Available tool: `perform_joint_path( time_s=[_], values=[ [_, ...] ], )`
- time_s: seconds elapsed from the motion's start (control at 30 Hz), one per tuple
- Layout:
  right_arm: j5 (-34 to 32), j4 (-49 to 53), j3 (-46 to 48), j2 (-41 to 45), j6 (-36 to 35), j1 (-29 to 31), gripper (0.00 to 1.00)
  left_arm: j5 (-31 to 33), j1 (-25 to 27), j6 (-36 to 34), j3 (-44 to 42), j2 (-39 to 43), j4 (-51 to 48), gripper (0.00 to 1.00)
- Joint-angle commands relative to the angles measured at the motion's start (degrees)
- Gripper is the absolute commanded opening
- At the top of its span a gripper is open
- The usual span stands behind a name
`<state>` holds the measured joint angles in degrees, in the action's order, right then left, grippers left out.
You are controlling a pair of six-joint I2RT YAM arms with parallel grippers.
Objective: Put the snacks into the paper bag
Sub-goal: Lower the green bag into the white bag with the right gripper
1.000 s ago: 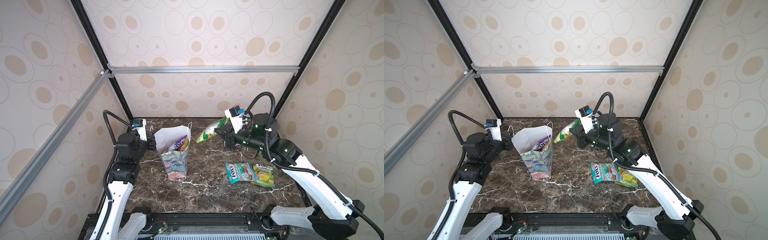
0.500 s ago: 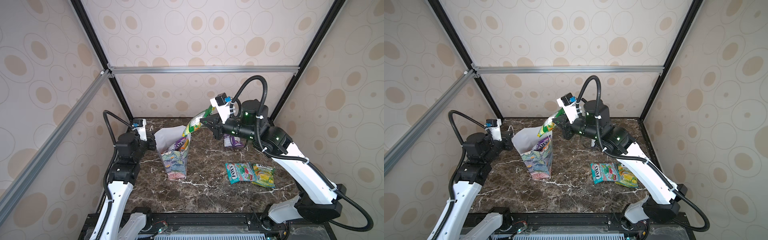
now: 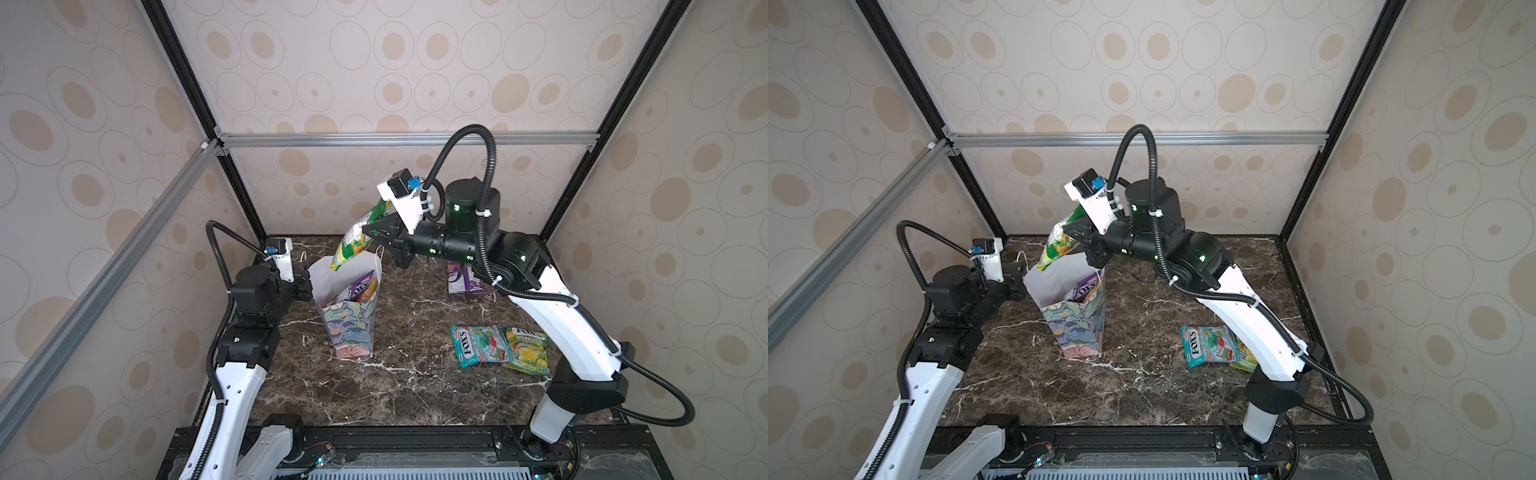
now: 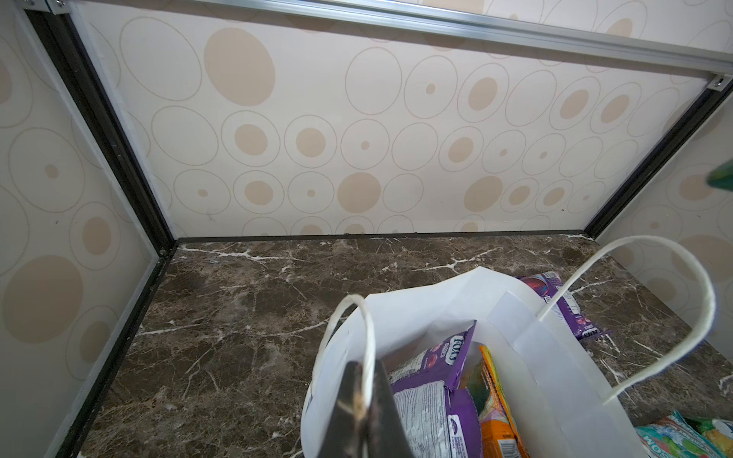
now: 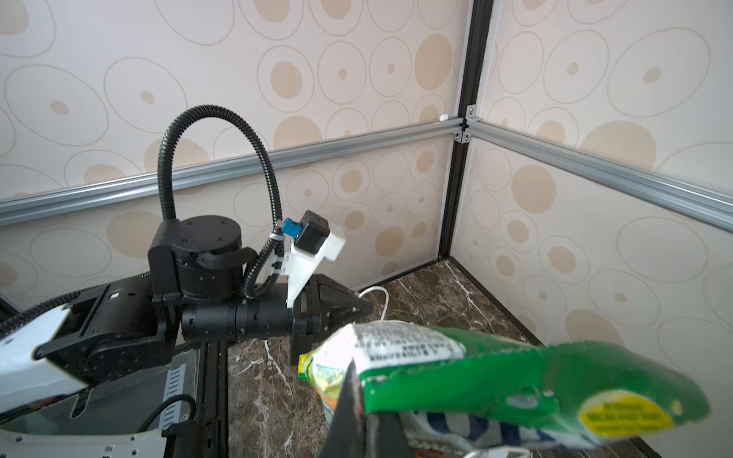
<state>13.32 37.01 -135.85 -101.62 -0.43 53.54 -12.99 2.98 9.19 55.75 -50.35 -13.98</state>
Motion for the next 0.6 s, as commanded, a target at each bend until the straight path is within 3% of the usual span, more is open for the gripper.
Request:
perform_joint_path(
  time_s=[0.0,0.57],
  values=[
    [-0.2,4.0,-6.9,-3.1,-2.9,1.4,0.00,-0.3,-0.3,0.3,0.8,1.0,1.0,0.04],
    [-4.1,5.6,-7.5,-10.3,-5.1,1.7,0.00,-0.3,-0.3,0.4,0.8,1.2,1.1,0.04]
  ],
)
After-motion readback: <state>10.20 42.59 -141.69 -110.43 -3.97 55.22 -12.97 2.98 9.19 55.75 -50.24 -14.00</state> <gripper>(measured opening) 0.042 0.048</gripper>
